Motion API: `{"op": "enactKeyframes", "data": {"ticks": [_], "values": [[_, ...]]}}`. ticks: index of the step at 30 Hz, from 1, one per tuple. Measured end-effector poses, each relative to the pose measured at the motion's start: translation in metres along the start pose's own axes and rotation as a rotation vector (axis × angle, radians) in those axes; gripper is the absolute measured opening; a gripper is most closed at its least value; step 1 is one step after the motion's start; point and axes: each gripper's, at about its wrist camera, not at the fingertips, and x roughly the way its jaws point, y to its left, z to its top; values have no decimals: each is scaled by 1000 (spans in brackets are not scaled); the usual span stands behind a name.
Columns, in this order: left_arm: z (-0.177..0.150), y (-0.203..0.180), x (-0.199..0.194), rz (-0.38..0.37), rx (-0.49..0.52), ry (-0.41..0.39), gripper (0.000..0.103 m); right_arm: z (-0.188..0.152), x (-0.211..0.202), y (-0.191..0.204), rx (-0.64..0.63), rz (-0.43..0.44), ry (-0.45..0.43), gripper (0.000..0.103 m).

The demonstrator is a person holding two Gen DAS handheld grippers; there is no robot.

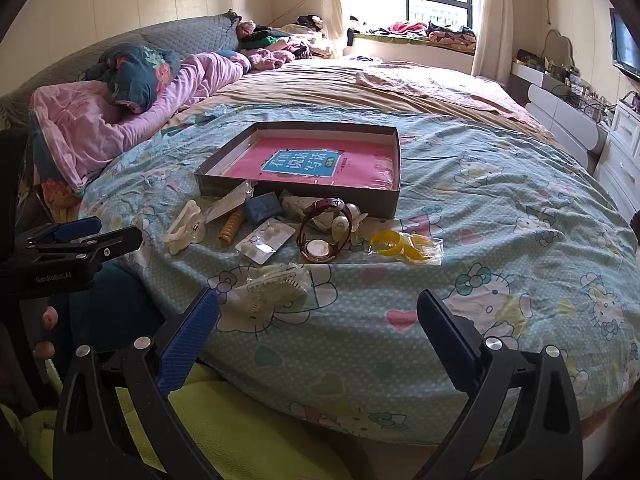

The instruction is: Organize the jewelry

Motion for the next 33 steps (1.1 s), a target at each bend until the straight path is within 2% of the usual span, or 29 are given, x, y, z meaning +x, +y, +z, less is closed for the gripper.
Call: {"op": "enactKeyframes", "data": {"ticks": [33], "values": [[0, 0, -1, 7, 3, -1, 94, 3, 11, 6, -4, 21, 29, 99]]}}
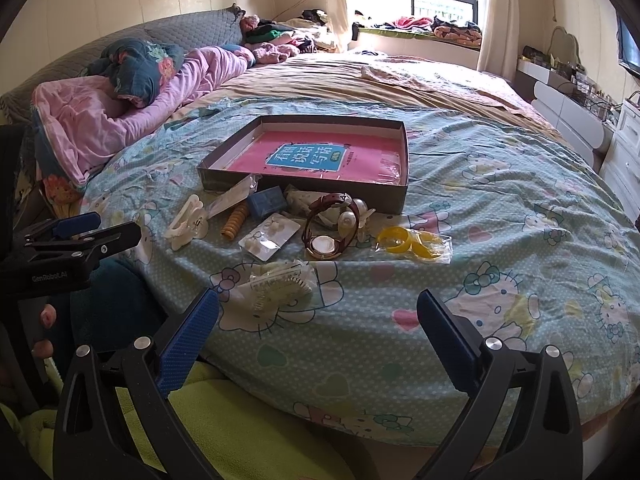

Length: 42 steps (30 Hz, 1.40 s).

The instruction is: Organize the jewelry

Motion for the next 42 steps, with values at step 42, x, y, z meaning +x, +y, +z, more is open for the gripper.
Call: {"op": "enactKeyframes", "data": {"ticks": [42], "values": [[18, 49, 90, -46, -97, 151, 94, 1, 124, 29, -145, 49, 200, 84]]}}
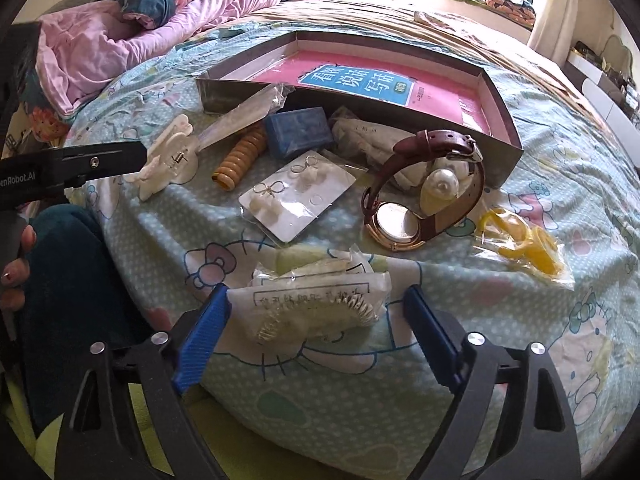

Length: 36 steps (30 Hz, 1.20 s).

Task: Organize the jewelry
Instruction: 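Grasp the white hair claw clip with the left tool while the right tool grasps the white packet, then carry the claw clip with the left tool into the tray while the right tool places the packet there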

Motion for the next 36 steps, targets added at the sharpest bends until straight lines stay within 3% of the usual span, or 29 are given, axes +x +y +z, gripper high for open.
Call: {"op": "enactKeyframes", "data": {"ticks": [2, 4, 11, 13, 16, 27, 36], "values": [[2, -2, 6, -6, 9, 7, 94, 0, 1, 2, -21, -6, -13, 79], [4, -4, 11, -8, 14, 15, 87, -1, 1, 3, -44, -14, -26, 70], [9, -8, 25, -15, 41, 48, 58, -5, -5, -3, -45, 13, -50, 70], [9, -10, 29, -17, 50, 58, 43, -3, -10, -6, -28, 33, -55, 70], [9, -10, 30, -29, 54, 63, 31, -1, -20, -10, -10, 55, -72, 70], [18, -4, -4, -46, 36, -25, 30, 21, -60, -34, 67, 108, -165, 70], [48, 3, -25, -43, 14, -98, 30, 52, -77, -62, 107, 62, -273, 70]]}}
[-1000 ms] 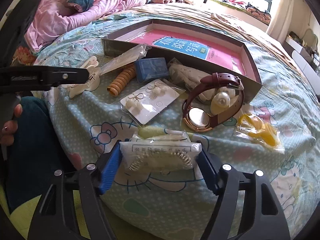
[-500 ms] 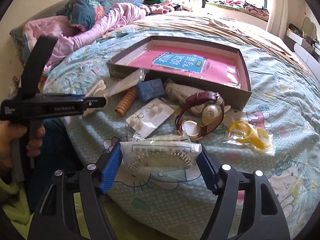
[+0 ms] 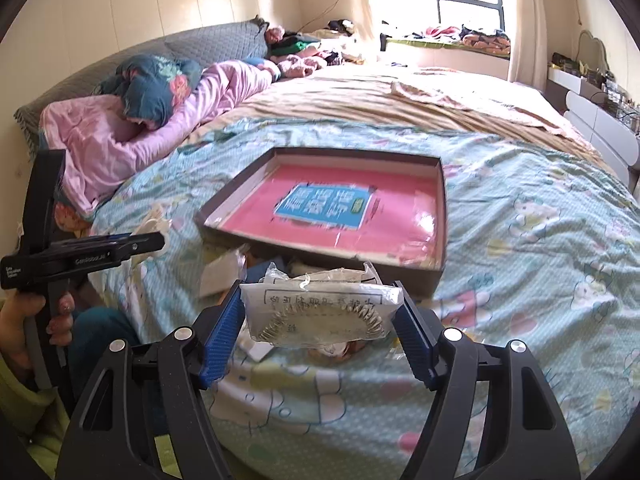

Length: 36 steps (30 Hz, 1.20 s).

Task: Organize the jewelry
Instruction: 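Carry the claw clip with the left tool into the tray while the right tool places the packet there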

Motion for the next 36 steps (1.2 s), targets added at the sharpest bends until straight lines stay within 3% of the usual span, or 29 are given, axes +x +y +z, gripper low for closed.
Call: {"op": "enactKeyframes", "data": {"ticks": [11, 24, 36], "values": [[41, -6, 10, -5, -6, -50, 30, 41, 3, -28, 15, -53, -84, 70], [72, -21, 45, -5, 1, -55, 30, 60, 29, -48, 31, -108, -72, 70], [72, -30, 86, 3, 28, -5, 30, 63, 61, -56, 42, -110, -16, 70]]}}
